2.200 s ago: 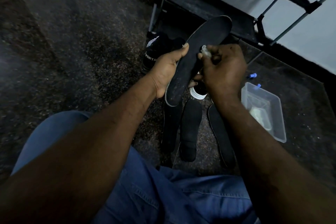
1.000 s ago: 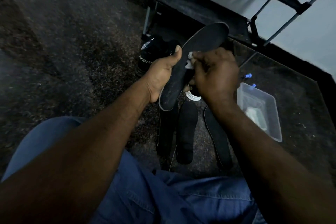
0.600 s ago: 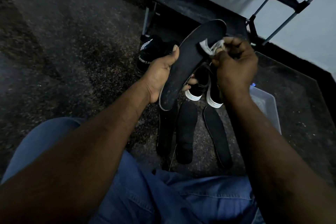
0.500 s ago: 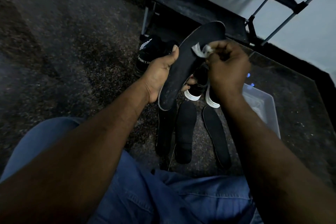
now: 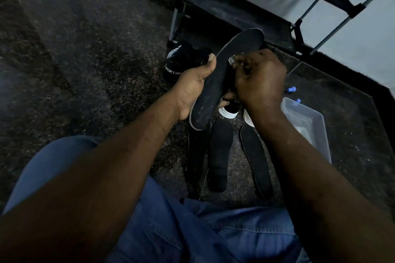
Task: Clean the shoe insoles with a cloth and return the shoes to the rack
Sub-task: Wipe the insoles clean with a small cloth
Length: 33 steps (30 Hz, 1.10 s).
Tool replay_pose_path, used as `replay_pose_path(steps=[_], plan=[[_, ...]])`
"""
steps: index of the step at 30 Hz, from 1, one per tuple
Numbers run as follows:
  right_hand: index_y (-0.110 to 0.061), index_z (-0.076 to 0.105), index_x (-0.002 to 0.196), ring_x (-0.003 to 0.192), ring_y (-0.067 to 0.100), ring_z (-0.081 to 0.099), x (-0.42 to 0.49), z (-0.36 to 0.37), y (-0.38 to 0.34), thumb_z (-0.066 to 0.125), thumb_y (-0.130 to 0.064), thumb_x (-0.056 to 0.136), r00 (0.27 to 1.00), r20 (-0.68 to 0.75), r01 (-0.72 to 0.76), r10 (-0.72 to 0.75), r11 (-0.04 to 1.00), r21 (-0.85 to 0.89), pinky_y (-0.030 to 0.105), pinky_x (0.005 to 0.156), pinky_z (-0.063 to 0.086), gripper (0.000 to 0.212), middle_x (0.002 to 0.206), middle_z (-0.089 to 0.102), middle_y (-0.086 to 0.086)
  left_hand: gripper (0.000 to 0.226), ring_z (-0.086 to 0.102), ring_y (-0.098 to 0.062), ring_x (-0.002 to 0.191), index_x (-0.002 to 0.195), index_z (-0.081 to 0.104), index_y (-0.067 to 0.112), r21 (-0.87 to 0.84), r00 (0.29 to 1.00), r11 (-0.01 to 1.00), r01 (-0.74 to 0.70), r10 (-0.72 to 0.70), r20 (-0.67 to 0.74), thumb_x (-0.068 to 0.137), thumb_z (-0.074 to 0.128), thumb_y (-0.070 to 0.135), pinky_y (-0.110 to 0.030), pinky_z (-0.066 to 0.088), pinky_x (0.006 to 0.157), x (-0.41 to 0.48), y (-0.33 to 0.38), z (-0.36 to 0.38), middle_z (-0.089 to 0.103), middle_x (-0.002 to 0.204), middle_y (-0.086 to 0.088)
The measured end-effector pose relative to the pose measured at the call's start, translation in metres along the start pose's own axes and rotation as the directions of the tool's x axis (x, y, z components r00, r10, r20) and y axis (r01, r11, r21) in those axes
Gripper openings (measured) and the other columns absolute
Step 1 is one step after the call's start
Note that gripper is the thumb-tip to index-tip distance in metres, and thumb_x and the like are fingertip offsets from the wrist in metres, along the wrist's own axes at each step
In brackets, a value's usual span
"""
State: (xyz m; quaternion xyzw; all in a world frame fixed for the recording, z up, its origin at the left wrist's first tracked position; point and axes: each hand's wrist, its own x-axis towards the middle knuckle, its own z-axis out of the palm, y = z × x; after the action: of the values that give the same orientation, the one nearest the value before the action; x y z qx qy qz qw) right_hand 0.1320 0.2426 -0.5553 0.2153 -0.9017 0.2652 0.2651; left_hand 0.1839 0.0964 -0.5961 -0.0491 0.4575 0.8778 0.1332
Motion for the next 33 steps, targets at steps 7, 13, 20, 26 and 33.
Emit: replay_pose_path(steps=[7,13,20,26,33], plan=[[-0.023,0.082,0.099,0.086,0.007,0.072,-0.004,0.004,0.002,0.072,-0.019,0.088,0.993,-0.062,-0.089,0.097,0.989,0.121,0.012,0.082,0.053,0.016,0.1,0.076,-0.005,0.07,0.071,-0.027,0.084,0.141,0.057,0.004,-0.024,1.0,1.0,-0.008,0.008,-0.002,0.105,0.04,0.061,-0.036,0.059,0.068,-0.002,0.001,0.001,0.07,0.109,-0.016],[-0.016,0.08,0.1,0.081,0.018,0.068,-0.03,0.009,-0.025,0.075,-0.012,0.083,0.977,0.038,0.208,-0.212,0.974,0.093,0.024,0.076,0.051,0.018,0.093,0.07,0.005,0.071,0.06,-0.037,0.128,0.145,0.054,0.0,-0.167,0.998,0.985,-0.052,0.049,-0.027,0.103,0.047,0.057,-0.048,0.049,0.109,-0.003,0.002,0.001,0.058,0.143,-0.025],[-0.021,0.082,0.096,0.081,0.018,0.069,0.005,0.001,0.001,0.067,-0.019,0.082,0.994,-0.091,-0.053,0.054,0.999,0.012,0.019,0.077,0.047,0.021,0.096,0.074,0.003,0.062,0.072,-0.023,0.073,0.127,0.062,0.008,-0.061,1.0,0.998,0.01,-0.012,-0.026,0.106,0.034,0.059,-0.032,0.061,0.064,-0.007,0.008,0.004,0.072,0.09,-0.008],[-0.019,0.081,0.098,0.08,0.019,0.069,-0.029,0.01,-0.026,0.073,-0.013,0.081,0.986,0.051,0.152,-0.156,0.985,0.08,0.031,0.075,0.056,0.02,0.093,0.071,0.004,0.063,0.066,-0.031,0.117,0.142,0.058,0.006,-0.21,0.999,0.977,-0.044,0.043,-0.008,0.106,0.042,0.055,-0.041,0.054,0.096,-0.004,0.003,0.0,0.067,0.131,-0.016],[-0.025,0.081,0.094,0.08,0.012,0.068,0.009,-0.008,-0.001,0.067,-0.021,0.083,0.996,-0.089,-0.014,0.015,1.0,0.009,0.011,0.075,0.046,0.019,0.094,0.074,-0.001,0.063,0.065,-0.022,0.069,0.126,0.063,0.005,-0.069,1.0,0.998,-0.011,0.01,-0.002,0.107,0.035,0.057,-0.029,0.055,0.056,-0.005,0.005,0.002,0.069,0.094,-0.012]])
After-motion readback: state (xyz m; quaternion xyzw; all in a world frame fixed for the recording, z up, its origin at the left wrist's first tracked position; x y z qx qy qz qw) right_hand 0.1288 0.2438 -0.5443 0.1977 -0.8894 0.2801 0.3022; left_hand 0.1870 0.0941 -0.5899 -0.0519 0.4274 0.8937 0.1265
